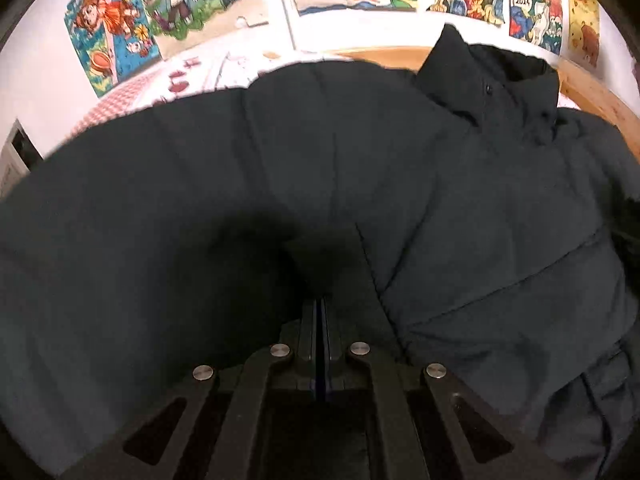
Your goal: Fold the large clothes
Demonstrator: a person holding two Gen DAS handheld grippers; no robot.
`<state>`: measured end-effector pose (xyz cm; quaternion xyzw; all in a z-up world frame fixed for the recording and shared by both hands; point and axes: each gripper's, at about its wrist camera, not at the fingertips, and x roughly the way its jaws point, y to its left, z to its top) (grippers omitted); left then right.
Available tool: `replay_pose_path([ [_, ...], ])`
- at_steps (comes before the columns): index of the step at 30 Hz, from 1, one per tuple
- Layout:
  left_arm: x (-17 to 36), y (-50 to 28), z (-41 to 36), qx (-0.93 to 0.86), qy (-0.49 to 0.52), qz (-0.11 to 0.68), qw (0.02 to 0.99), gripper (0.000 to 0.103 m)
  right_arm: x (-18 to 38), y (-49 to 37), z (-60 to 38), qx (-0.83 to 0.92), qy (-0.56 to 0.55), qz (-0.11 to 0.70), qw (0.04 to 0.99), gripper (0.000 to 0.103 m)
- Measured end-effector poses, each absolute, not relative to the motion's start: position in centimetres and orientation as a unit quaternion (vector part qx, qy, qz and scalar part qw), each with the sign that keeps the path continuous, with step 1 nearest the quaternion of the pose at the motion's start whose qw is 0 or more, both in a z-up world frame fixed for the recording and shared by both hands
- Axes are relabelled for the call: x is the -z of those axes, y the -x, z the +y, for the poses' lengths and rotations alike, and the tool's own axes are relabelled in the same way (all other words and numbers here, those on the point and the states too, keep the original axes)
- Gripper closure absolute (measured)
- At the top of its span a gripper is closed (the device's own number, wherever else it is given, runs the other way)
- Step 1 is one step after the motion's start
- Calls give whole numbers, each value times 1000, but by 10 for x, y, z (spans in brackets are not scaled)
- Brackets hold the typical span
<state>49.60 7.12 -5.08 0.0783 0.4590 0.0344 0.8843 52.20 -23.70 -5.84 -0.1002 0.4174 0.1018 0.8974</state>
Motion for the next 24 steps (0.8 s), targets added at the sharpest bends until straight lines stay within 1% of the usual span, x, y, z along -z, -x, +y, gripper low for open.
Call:
replay_pose_path([
  [2,55,-499,68,-35,-88,460,883,100,75,-530,-233,-99,106,428,892,15],
  [6,59,-500,66,-27,-88,461,883,99,89,-530,-230,-95,110,421,895,12],
  [9,49,-496,75,-9,-54,453,890,97,91,-528,-228,-92,114,414,898,11],
  [11,39,-488,88,14,-11,446,895,92,84,-523,-228,-92,111,403,904,11],
  [12,31,-482,94,29,10,438,899,81,78,-518,-228,-87,111,396,907,11],
  [13,25,-476,97,37,21,430,902,60,67,-510,-228,-80,113,381,914,11],
  [14,16,-466,103,45,32,415,908,46,59,-501,-229,-78,112,369,919,11],
  [15,7,-456,107,46,44,398,915,21,45,-491,-228,-85,106,349,927,11],
  [16,-3,-443,112,38,58,374,925,11,36,-485,-228,-95,100,340,930,11],
  [20,-33,-397,121,43,70,339,937,10,-4,-457,-212,-128,96,322,933,9],
  [24,-59,-336,121,34,17,290,956,10,-23,-435,-187,-160,123,308,930,9],
])
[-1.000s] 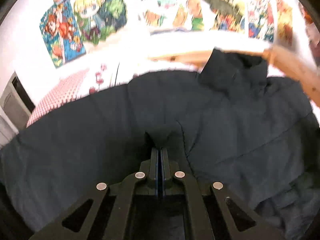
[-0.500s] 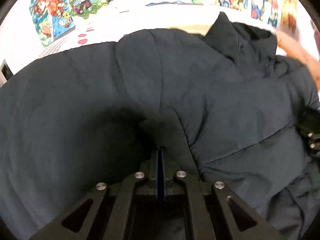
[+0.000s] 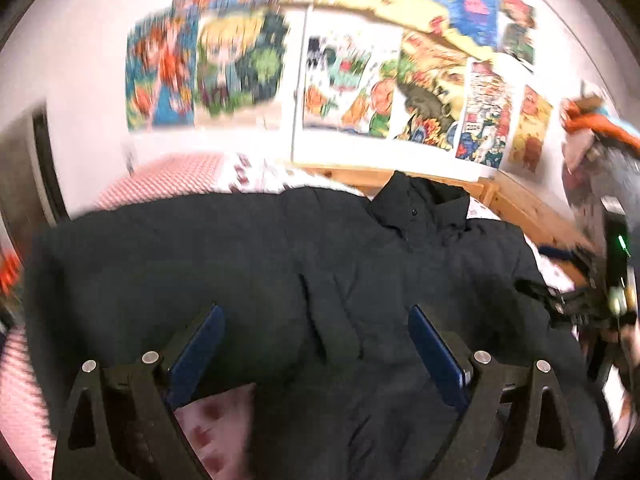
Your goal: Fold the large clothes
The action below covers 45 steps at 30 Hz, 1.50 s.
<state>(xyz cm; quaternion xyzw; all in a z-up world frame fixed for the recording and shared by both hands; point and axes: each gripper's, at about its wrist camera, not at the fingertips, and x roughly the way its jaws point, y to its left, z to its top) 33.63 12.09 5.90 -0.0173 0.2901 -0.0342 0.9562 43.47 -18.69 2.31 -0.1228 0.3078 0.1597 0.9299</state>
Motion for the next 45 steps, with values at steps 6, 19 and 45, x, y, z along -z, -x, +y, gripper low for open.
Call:
replay_pose_path([
  [6,-81,-281,153,-2,11,306,952,9,-30,-414,-147,-208,149,304,918,8],
  [19,-60,-302,240,-106,71,402,907,18,-3,-385,-82,-242,222,315,891,8],
  [45,-163,-301,107,82,16,305,949,94,23,-460,-96,-212,127,344,906,8],
])
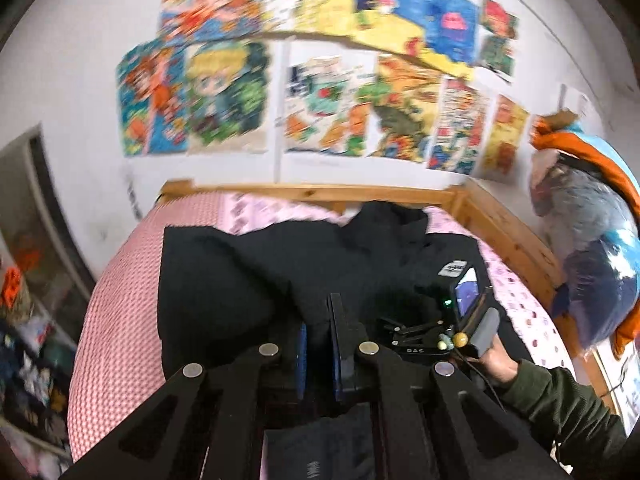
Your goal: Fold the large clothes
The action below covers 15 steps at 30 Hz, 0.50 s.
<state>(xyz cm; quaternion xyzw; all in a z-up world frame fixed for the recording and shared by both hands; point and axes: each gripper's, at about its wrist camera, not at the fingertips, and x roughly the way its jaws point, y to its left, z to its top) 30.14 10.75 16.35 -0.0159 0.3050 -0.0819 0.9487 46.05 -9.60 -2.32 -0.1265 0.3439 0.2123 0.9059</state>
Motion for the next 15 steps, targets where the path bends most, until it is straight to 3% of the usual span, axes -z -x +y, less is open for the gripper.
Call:
replay_pose_path([
  [6,-174,-328,29,133,-12,306,943,94,-10,-417,-193,-188,73,287,936,8],
  [10,-167,-353,-28,174,-18,322,930,94,-17,-386,-258,-267,16,252,930,8],
  [15,-142,-382,-85,195,-47,364,909,94,-9,-358,-279,-335,37,204,919,8],
])
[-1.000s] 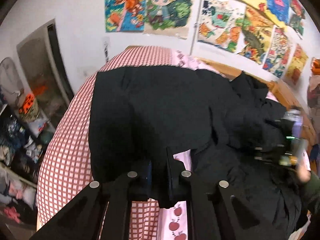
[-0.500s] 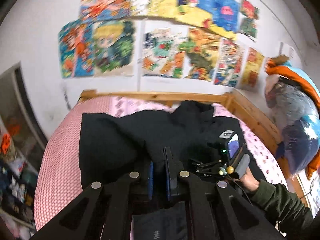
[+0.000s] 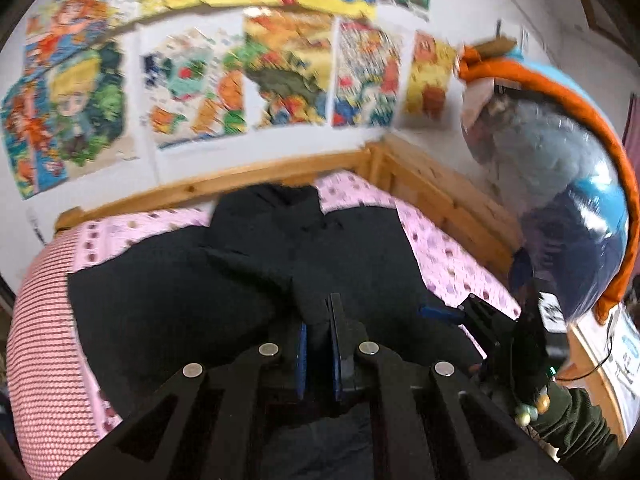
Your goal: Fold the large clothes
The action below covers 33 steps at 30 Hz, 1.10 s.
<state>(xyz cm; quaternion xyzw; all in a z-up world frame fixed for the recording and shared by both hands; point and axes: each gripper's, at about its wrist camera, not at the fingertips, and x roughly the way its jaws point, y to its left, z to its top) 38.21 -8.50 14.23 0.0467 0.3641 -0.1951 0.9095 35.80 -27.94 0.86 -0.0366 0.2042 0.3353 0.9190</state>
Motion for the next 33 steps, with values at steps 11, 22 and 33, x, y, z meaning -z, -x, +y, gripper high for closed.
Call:
replay_pose_path([
  [11,-87,-429,-136,225,-52,424,876,94,17,-383,-279,-370,-25,218,903,30],
  [22,-76,-439,-108,272,-30,407,872,63,23,-397,-263,-319,0,259,912,94],
  [33,-91,-439,-4,187,29,331,924,23,-4,-395,-288,-242,4,270,932,96],
])
